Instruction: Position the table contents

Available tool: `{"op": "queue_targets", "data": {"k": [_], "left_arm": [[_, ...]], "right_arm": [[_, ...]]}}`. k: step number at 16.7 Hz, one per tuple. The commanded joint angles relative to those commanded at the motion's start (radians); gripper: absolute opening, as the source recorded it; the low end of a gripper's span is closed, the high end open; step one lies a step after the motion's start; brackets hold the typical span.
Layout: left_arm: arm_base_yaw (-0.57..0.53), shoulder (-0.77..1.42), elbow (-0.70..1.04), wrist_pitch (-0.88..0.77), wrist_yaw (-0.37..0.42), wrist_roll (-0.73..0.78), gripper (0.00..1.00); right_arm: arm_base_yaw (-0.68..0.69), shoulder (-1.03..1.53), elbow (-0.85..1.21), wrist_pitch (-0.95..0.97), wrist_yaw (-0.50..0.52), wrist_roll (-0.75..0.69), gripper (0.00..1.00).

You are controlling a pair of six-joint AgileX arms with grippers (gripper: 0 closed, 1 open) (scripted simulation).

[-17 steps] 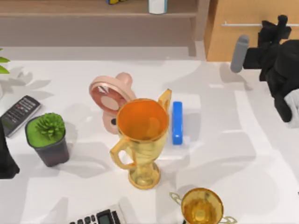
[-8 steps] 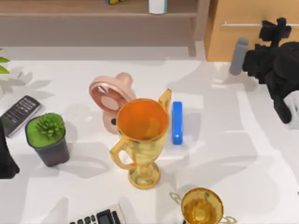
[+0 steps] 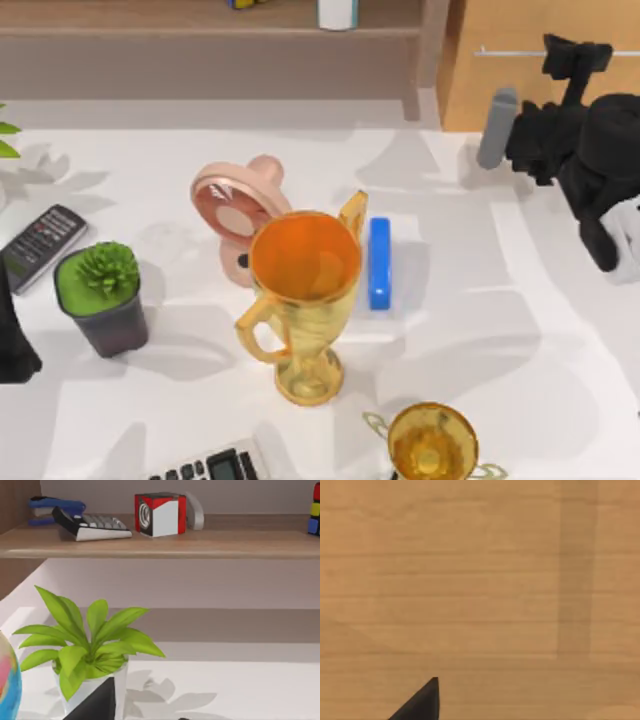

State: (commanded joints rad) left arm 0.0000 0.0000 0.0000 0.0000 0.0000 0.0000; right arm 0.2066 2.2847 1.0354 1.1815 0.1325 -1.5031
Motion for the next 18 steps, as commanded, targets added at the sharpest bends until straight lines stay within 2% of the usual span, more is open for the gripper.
{"op": "queue_targets", "data": {"k": [9,18], "left_arm": [[0.0,0.0,0.0,0.0,0.0,0.0,1.0],[0.0,0.0,0.0,0.0,0.0,0.0,1.0]], "right_arm": [[0.057,-0.062,-0.083,0.041,-0.125,0.073,1.0],[0.049,-0.084,-0.107,0.082,-0.126,0.072,1.0]]}}
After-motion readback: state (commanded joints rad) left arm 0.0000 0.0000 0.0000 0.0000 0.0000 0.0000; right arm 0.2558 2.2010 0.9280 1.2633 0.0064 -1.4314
